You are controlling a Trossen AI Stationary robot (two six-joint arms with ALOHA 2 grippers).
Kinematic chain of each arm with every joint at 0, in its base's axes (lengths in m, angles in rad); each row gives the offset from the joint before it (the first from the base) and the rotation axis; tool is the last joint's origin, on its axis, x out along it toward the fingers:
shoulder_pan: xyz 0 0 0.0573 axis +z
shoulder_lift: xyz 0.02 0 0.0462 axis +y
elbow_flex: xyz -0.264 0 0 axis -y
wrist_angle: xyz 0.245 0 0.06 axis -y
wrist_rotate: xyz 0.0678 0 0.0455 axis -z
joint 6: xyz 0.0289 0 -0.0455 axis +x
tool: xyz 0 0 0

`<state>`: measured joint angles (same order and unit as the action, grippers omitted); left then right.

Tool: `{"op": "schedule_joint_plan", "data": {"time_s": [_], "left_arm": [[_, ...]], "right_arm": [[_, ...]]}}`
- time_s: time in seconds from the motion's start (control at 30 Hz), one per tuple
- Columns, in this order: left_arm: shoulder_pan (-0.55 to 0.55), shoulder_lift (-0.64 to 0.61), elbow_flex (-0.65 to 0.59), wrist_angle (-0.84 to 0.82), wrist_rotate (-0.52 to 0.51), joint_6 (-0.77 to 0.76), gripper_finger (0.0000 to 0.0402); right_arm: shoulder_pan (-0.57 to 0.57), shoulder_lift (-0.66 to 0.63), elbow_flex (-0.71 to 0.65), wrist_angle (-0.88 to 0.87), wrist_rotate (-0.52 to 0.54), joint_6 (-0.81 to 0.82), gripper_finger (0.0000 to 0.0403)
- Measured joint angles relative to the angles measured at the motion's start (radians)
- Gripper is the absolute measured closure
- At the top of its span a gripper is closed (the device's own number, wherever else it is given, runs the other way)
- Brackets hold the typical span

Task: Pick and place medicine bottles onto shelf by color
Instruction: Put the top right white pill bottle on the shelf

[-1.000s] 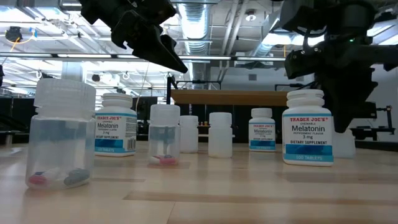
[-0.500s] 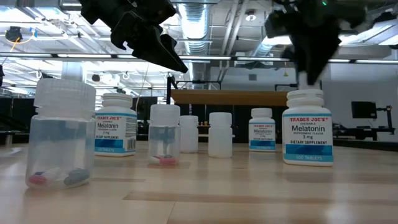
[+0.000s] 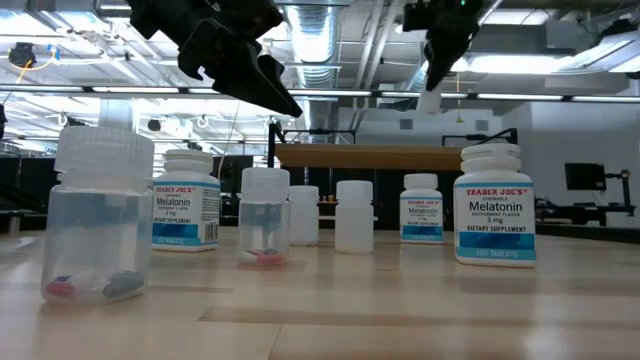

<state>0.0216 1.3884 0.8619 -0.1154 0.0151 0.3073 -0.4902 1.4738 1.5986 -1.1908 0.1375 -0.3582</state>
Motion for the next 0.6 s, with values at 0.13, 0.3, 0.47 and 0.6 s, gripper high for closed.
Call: {"op": "schedule_joint_plan", "data": {"time_s": [0.13,0.3,0.47,0.6], "left_arm": [[0.000,0.000,0.000,0.000,0.000,0.015,0.0175],[0.000,0.000,0.000,0.000,0.000,0.014,0.0175],[0.000,0.000,0.000,0.000,0.000,0.014,0.0175],[0.000,0.000,0.000,0.000,0.000,0.014,0.0175]], "right_arm": [[-0.162,0.000,0.011,0.070,-0.001,-0.034,0.0270],[-0.314,0.039,0.013,0.090,-0.058,-0.020,0.0262],[-0.379,0.114,0.012,0.085,-0.113,0.001,0.0268],[-0.384,0.166,0.012,0.049,-0.113,0.001,0.0264]]}}
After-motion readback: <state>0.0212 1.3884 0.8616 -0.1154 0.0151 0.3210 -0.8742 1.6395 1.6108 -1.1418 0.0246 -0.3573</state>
